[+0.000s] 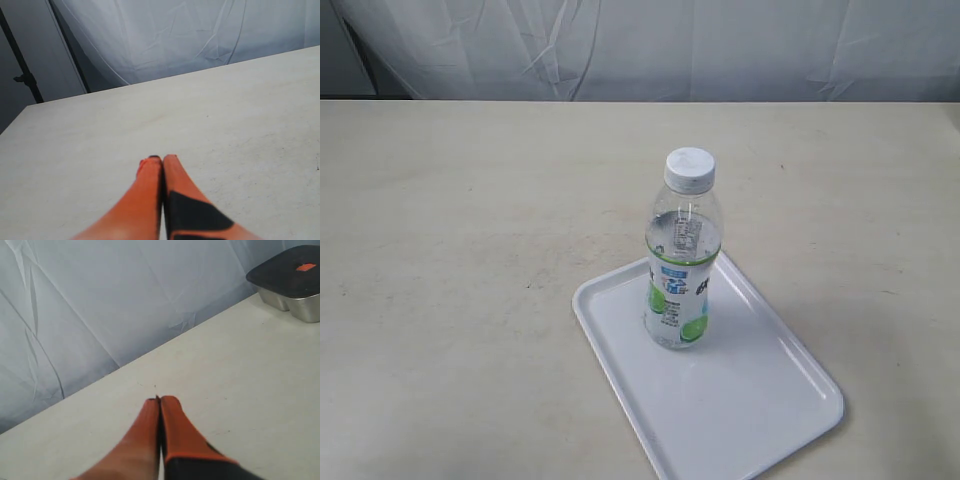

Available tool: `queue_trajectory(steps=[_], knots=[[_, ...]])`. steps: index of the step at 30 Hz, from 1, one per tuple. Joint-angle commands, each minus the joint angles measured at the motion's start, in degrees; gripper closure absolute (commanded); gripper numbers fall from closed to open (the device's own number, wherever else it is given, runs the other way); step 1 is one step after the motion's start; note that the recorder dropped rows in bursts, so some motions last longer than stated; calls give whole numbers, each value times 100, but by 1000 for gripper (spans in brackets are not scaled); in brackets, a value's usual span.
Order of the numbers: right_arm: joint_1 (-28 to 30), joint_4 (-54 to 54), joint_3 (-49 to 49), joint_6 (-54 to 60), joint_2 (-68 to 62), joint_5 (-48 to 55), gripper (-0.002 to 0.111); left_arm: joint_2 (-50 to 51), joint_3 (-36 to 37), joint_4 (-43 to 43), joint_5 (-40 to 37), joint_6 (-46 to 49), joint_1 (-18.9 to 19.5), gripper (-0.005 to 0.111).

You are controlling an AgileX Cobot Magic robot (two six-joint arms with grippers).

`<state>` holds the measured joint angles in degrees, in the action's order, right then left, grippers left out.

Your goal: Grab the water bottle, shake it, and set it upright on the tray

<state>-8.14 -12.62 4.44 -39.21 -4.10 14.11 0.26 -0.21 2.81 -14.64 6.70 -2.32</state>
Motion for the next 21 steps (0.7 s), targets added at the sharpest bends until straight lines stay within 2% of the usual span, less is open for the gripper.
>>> queue_trajectory(steps=[1, 10, 21], knots=[[285, 83, -444, 30, 379, -734, 107, -26, 21, -14, 48, -16, -2, 106], [694, -80, -444, 88, 410, 58, 107, -26, 21, -14, 48, -27, -2, 106], [694, -80, -444, 88, 410, 82, 107, -26, 21, -14, 48, -16, -2, 106]])
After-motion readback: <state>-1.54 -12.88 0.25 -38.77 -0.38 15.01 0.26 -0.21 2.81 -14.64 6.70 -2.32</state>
